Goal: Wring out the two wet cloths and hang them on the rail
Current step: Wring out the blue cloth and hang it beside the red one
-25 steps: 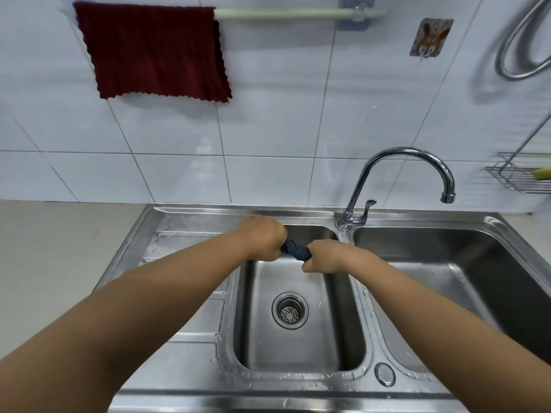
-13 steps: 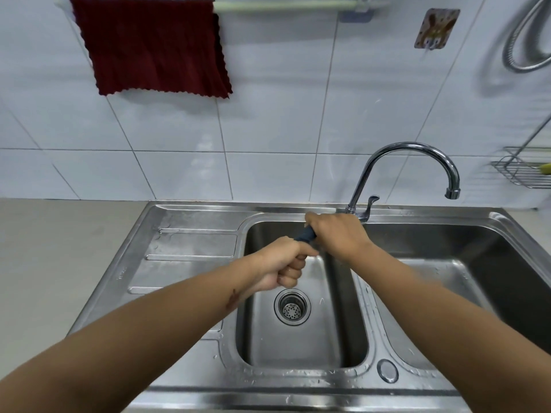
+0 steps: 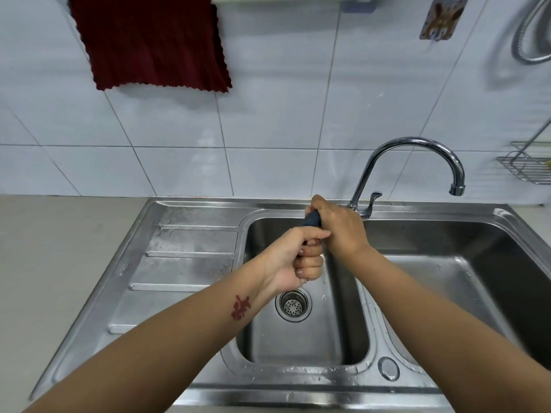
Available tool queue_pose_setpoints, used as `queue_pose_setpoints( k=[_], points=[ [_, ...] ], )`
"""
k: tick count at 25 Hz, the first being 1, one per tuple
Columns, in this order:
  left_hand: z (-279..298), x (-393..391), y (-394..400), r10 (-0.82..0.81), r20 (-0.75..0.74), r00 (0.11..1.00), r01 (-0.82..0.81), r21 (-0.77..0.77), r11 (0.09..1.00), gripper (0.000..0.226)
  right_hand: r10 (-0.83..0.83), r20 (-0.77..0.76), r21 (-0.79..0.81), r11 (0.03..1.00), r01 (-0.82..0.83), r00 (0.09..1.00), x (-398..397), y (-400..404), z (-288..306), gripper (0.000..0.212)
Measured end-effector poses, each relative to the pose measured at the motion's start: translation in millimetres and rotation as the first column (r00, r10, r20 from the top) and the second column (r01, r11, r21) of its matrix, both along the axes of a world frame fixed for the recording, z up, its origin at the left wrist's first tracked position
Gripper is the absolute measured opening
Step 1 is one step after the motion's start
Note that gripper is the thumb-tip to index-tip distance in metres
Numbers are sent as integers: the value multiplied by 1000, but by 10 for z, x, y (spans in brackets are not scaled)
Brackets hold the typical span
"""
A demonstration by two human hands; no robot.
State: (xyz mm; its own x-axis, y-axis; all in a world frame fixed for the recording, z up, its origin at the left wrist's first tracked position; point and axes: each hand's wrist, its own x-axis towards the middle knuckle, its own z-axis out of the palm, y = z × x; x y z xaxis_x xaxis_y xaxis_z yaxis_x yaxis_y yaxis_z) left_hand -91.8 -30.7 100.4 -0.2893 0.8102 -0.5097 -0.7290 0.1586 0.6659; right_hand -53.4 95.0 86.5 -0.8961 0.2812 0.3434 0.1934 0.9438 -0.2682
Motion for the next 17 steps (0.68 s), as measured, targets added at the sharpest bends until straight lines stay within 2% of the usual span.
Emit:
queue_pose_setpoints(
  k=[12,14,17],
  points=[
    [-10,24,4,27,37,999,-29,47,998,42,-45,-80,-40,998,42,996,-22,-3,-51,15],
    [-66,-12,7,31,-47,998,-32,-23,999,40,-70,-20,-27,997,70,997,-31,14,-140,17],
    [-207,-174,-31,-3,-329,944,-64,-194,979,34,-70,92,-102,992,79,993,-51,49,-306,30]
  ],
)
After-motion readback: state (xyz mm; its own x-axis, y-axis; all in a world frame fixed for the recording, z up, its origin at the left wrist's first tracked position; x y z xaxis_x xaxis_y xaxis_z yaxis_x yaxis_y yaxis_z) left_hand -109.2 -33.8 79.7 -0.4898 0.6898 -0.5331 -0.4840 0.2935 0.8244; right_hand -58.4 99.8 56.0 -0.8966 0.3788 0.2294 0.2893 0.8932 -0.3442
